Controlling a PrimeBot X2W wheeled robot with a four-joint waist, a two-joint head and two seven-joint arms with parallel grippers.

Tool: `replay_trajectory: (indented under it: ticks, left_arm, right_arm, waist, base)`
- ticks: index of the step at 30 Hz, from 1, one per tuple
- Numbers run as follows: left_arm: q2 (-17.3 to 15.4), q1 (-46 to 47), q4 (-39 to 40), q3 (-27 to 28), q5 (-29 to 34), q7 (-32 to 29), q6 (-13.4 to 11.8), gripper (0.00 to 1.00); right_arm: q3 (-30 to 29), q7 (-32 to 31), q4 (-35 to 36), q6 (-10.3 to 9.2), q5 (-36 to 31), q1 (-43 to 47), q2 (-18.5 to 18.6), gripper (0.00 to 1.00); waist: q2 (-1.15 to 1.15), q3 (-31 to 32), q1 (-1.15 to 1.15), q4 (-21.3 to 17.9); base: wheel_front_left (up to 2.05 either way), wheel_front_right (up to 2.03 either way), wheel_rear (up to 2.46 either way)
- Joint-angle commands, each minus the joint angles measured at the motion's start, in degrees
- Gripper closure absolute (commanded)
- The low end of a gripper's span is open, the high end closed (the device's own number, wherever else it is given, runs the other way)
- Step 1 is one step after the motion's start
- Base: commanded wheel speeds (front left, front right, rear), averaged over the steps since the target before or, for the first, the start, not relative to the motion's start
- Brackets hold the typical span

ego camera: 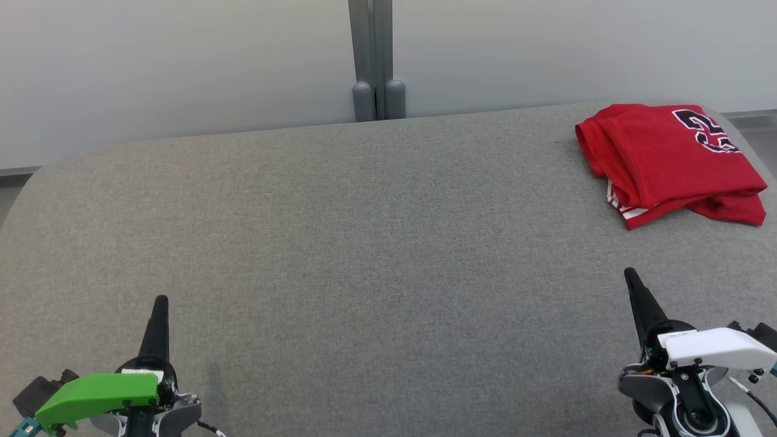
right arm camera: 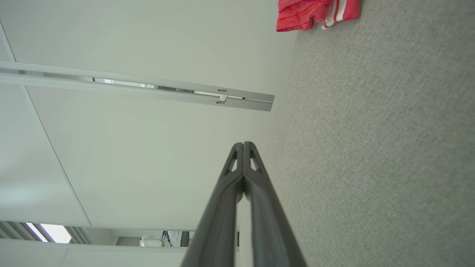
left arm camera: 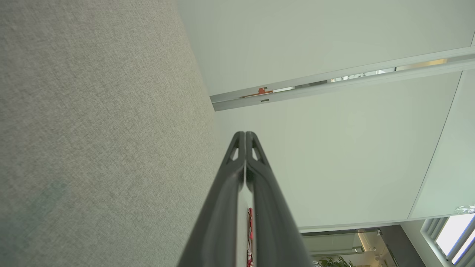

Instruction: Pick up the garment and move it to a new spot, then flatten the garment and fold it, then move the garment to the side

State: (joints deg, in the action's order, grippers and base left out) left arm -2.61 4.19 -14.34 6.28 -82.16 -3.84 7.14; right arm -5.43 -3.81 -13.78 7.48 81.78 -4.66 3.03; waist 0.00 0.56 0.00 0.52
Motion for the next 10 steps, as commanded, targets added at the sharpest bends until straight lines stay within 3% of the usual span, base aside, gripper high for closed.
replay_trajectory:
  ticks: [1, 10]
  left_arm:
    - [-0.41, 1.35, 0.37, 0.24, -1.32, -0.36, 0.49, 1.0]
    - [-0.42, 1.81, 0.37, 0.28, -4.9, -1.35, 0.43, 1.0]
  right_arm:
    - [-0.29, -0.45, 0.06, 0.03, 1.43, -0.87, 0.09, 1.0]
    - [-0.66, -1.41, -0.08, 0.03, 5.07, -1.37, -0.02, 1.0]
  waist:
    - [0.0, -0.05, 0.0, -0.03]
    - [0.0, -0.29, 0.0, -0.21]
  base:
    - [0.0, 0.0, 0.0]
    - [0.0, 0.0, 0.0]
